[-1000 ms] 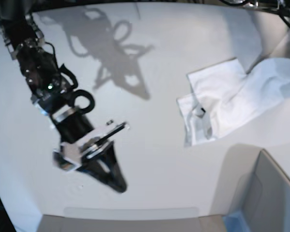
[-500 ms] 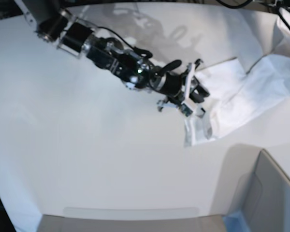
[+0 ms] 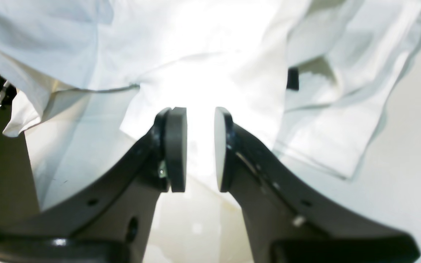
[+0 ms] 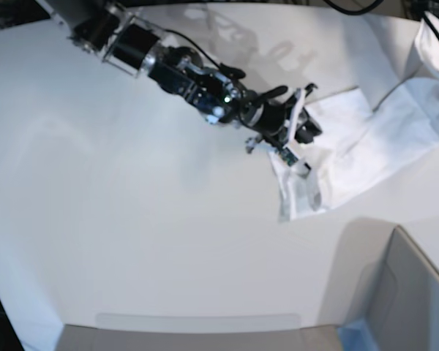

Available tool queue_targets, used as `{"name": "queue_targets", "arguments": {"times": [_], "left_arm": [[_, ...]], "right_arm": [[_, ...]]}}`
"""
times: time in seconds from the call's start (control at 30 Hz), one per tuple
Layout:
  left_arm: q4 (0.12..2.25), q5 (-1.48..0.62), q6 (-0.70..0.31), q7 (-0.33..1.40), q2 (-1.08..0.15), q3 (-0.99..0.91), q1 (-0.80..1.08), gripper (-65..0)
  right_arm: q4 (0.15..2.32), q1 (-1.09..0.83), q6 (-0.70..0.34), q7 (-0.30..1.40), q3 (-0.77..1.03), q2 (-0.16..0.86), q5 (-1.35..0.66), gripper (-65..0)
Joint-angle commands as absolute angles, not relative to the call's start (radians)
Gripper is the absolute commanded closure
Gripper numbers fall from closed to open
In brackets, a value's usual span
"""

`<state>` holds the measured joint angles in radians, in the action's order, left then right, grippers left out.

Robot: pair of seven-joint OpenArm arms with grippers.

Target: Layout the t-shirt on the table in an organized manner, then fold the t-shirt properly

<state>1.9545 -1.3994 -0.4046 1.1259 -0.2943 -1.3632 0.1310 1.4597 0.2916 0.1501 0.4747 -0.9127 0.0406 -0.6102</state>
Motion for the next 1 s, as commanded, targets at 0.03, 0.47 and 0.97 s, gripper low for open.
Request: {"name": "queue_targets", "arguments": {"times": [0.03, 0.47, 0.97], "left_arm": [[1.969, -1.426, -0.409, 1.106, -0.317, -1.357, 0.130, 0.0], [1.969, -1.428, -0.409, 1.147, -0.315, -1.320, 0.130, 0.0], [1.969, -1.428, -0.409, 1.147, -0.306, -1.271, 0.130, 0.0]], "right_arm": [[1.500, 0.297, 0.142, 0.452, -0.911, 0.033, -0.615, -13.7], [1.621, 0.163, 0.143, 0.450, -0.763, 0.073, -0.564, -13.7], [1.354, 0.171, 0.143, 0.452, -0.684, -0.082, -0.435, -13.7]]}}
